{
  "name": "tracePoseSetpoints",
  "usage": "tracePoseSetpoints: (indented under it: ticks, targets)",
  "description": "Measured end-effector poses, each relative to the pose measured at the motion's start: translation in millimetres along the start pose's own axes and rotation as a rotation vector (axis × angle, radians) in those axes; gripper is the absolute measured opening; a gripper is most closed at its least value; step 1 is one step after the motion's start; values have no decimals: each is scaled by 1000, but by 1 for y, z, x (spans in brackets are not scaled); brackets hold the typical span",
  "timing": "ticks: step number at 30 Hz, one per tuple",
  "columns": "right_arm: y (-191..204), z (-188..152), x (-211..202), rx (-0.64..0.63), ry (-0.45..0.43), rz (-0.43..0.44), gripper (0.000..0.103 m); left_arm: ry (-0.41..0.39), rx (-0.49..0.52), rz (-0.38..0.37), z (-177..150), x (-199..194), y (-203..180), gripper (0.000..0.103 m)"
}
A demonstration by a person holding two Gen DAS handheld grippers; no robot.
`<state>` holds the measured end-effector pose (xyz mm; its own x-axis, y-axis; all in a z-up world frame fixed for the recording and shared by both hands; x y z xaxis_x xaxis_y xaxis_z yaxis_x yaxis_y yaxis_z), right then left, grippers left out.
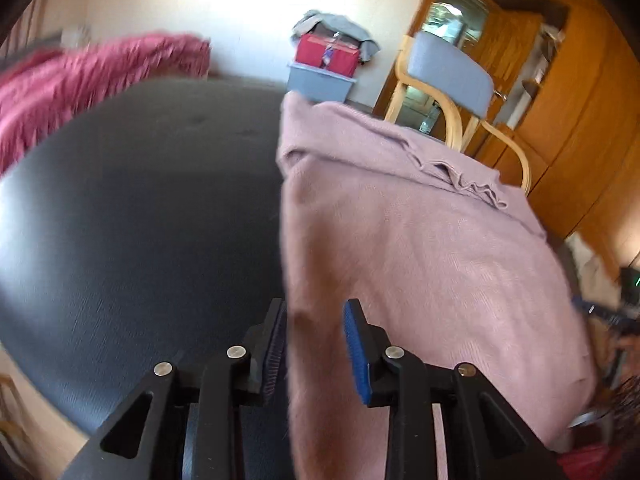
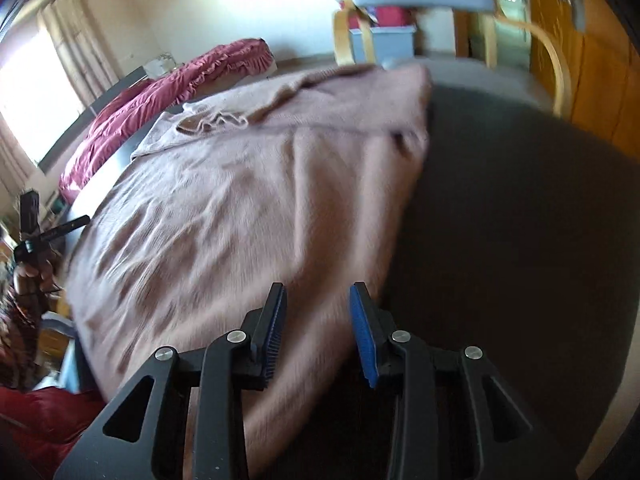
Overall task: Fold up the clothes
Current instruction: 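Lift both open tools away from the folded sweater, then close both tools on the end of the folded pink sweater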
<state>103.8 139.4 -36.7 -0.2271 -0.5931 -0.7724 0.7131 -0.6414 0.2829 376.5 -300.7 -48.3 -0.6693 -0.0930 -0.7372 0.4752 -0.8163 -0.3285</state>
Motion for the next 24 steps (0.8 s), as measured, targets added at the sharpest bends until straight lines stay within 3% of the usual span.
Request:
tracePoseSetpoints:
  ticks: [7,11,13,14,16,19,23,24]
  targets:
    - [-1,-37,-15,93,86,182,36,56,-78,-230,-34,-19,14,36]
    - [12,-50,-6,119,129,315,36,62,-78,-308,-49,-25,10,45]
    - [21,-54,2,109,151,340,38,71,-69,-332,-57,-29,6,49]
    - [26,-55,5,102,155,346,40,77,-64,-344,-61,-30,3,52]
    - [35,-55,6,77,148,350,57,86,-54,-364,-68,-33,-1,57]
    - [50,-52,10,13,143,324,69,81,-34,-355,-75,-34,-7,59]
    - [71,-50,16,-97,152,213,66,79,-35,-322,-76,-34,-11,60]
    - [75,-50,17,-121,153,173,58,77,-23,-300,-76,-35,-13,60]
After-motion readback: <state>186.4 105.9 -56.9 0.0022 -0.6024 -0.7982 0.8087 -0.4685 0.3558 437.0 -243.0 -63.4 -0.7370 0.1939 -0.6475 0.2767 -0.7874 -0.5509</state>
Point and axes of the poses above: each gripper's, at about its wrist camera, not at the fingertips, and x roughly the way its jaws point, y to its left, z to its top, the point moved 1 cm from there along x, roughly the way its jaws point, and after that the axes turned 1 degree about -y, right-handed, at the moved point
